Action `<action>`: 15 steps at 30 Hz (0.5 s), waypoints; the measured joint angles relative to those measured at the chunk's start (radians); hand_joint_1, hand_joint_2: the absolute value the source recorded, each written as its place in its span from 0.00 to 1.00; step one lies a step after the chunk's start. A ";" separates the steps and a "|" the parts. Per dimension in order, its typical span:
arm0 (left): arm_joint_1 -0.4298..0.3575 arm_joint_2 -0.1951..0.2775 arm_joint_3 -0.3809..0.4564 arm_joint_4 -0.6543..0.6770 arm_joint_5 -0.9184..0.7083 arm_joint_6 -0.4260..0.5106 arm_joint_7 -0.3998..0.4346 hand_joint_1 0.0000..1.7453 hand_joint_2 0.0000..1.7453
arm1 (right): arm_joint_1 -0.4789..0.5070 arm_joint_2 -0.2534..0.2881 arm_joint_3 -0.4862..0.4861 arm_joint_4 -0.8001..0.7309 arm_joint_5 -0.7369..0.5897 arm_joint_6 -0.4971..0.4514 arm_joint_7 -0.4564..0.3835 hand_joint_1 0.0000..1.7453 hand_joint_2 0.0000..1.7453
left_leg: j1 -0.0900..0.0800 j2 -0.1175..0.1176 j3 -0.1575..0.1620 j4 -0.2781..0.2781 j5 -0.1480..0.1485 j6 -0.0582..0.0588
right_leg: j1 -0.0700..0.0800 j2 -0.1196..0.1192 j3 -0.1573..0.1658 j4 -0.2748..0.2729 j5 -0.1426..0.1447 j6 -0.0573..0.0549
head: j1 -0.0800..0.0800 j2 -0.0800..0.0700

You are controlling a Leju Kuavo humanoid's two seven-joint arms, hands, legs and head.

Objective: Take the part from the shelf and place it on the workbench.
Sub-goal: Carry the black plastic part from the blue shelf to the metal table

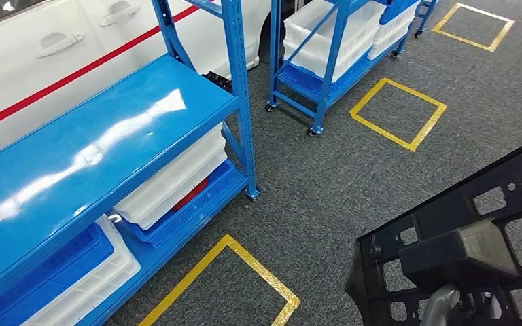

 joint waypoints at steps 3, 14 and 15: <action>-0.005 -0.001 -0.002 0.000 0.010 0.027 -0.010 0.00 0.00 | 0.007 0.003 -0.010 -0.003 0.012 0.027 0.000 1.00 1.00 | 0.000 -0.054 0.067 -0.181 0.111 0.016 | 0.003 0.044 0.000 0.004 0.002 0.005 | 0.001 0.000; -0.025 -0.028 -0.002 -0.002 0.017 0.061 -0.048 0.00 0.00 | -0.014 0.007 -0.068 -0.004 -0.015 0.088 0.001 1.00 1.00 | -0.009 0.027 0.089 -0.282 0.156 0.050 | -0.001 -0.043 -0.137 0.266 -0.125 0.052 | 0.006 0.000; -0.025 -0.027 -0.002 -0.002 0.020 0.067 -0.036 0.00 0.00 | -0.014 0.007 -0.074 -0.004 -0.019 0.093 0.001 1.00 1.00 | -0.009 0.043 0.088 -0.281 0.154 0.049 | -0.002 -0.048 -0.130 0.262 -0.115 0.053 | 0.006 0.000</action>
